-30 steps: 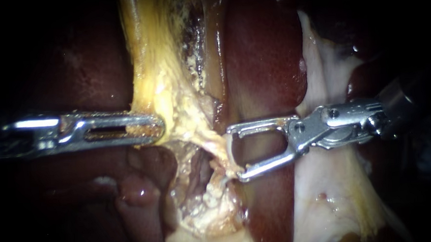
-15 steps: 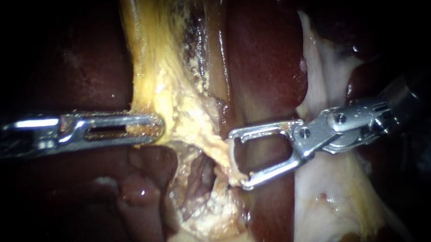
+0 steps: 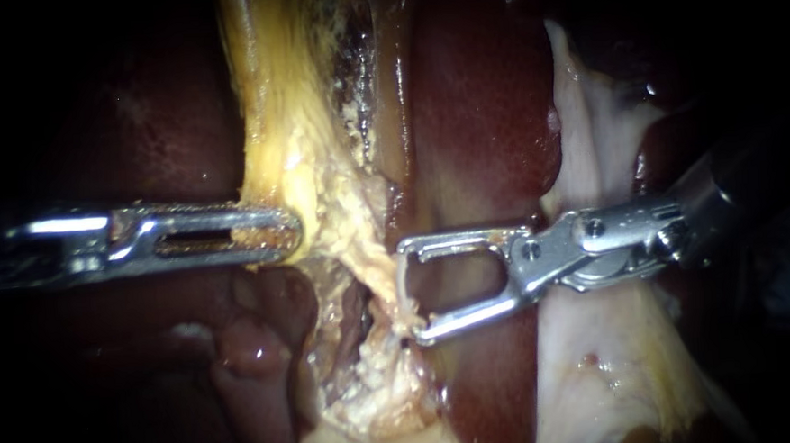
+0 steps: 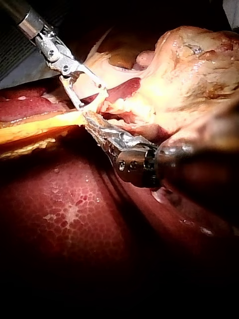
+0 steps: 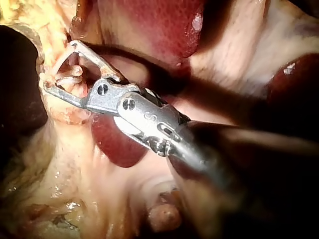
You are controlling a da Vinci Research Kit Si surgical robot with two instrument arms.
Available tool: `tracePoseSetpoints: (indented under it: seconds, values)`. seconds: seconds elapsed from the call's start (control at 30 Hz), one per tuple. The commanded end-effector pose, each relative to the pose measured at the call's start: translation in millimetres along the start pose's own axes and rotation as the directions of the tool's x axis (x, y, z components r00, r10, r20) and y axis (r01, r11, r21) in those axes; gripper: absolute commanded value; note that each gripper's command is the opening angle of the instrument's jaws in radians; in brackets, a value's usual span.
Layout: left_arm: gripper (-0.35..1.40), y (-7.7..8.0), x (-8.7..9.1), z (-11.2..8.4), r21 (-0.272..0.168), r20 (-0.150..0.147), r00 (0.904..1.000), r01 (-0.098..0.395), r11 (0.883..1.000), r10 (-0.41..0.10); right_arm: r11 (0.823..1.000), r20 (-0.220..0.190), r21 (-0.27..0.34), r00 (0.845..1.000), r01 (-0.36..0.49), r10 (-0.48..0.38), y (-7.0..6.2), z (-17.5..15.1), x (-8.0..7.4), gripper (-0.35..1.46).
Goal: Going back third clip left tube
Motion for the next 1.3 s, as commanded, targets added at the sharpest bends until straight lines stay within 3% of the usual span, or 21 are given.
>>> tracePoseSetpoints:
  seconds: [0.03,0.23,0.37,0.57,0.87,1.03,1.3]
  values:
    - [-0.35,0.0,0.0,0.0,0.000,0.000,1.0000,0.000,1.000,0.000,1.000,-0.001,-0.006,1.000,-0.028,0.028,0.1,0.0,-0.1,0.60]
    - [-0.35,-0.1,0.0,0.1,0.000,0.001,1.0000,0.006,1.000,-0.006,0.985,-0.017,-0.039,0.985,-0.171,0.170,0.3,0.3,0.1,0.60]
    - [-0.35,-0.1,-0.1,0.1,-0.001,0.001,1.0000,0.007,1.000,-0.007,0.958,-0.029,-0.040,0.959,-0.284,0.283,0.2,1.1,-0.1,0.60]
    - [-0.35,-0.2,-0.1,0.2,-0.001,0.001,0.9999,0.013,1.000,-0.013,0.897,-0.057,-0.052,0.898,-0.439,0.436,0.2,3.5,-0.7,0.60]
    - [-0.35,-0.2,0.0,0.2,-0.001,0.002,0.9999,0.013,1.000,-0.013,0.836,-0.066,-0.055,0.837,-0.546,0.543,0.2,7.3,-3.3,0.60]
    - [-0.35,-0.2,0.0,0.3,-0.001,0.002,0.9999,0.013,1.000,-0.013,0.787,-0.061,-0.049,0.788,-0.615,0.612,0.2,8.4,-4.7,0.60]
    - [-0.35,-0.2,0.0,0.3,-0.002,0.002,0.9999,0.012,1.000,-0.012,0.782,-0.023,-0.048,0.784,-0.621,0.621,0.6,8.8,-5.6,0.60]
